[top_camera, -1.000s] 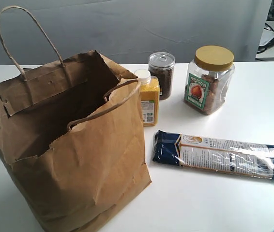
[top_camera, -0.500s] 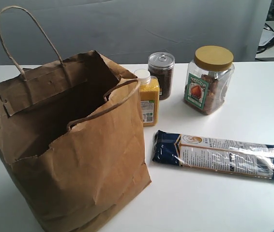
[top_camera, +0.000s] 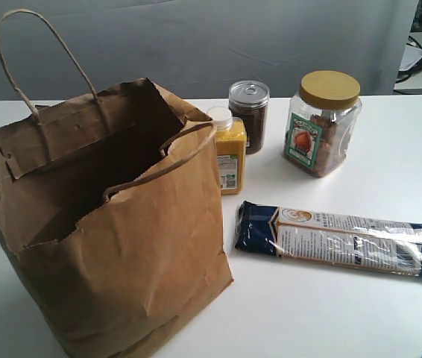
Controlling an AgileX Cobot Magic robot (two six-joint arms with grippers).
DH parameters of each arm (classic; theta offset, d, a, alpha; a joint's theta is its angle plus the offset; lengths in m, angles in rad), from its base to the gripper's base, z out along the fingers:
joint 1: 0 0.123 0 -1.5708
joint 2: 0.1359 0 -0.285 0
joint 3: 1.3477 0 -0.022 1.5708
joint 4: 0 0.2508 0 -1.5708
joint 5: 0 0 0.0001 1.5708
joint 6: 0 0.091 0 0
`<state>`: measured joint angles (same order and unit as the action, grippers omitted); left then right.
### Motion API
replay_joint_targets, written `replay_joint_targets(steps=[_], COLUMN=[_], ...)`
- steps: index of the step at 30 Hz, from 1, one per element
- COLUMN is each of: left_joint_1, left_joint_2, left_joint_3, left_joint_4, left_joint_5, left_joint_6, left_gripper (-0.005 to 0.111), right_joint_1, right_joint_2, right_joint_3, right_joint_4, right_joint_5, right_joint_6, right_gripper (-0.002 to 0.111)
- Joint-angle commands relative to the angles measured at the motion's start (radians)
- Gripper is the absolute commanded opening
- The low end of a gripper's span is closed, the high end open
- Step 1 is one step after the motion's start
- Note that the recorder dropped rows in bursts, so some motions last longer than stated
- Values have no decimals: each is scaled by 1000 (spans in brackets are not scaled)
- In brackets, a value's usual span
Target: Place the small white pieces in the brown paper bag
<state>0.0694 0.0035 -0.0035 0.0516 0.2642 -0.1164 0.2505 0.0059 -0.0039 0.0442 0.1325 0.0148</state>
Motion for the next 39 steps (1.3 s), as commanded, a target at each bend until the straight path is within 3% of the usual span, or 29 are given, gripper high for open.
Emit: replay_joint_targets(steps=[1,39], left_joint_1=[-4,-4], left_joint_2=[-3,-3], left_joint_3=[4,4], left_joint_4=[-8,-8], left_joint_5=[-3,-3], left_joint_6=[-4,-4], left_gripper=[0,0], right_joint_1=[-6,12], right_joint_2=[-6,-6], right_joint_3=[4,4], right_joint_4=[16,16], right_joint_5=[2,4], right_joint_6=[-44,-37], right_gripper=[0,0])
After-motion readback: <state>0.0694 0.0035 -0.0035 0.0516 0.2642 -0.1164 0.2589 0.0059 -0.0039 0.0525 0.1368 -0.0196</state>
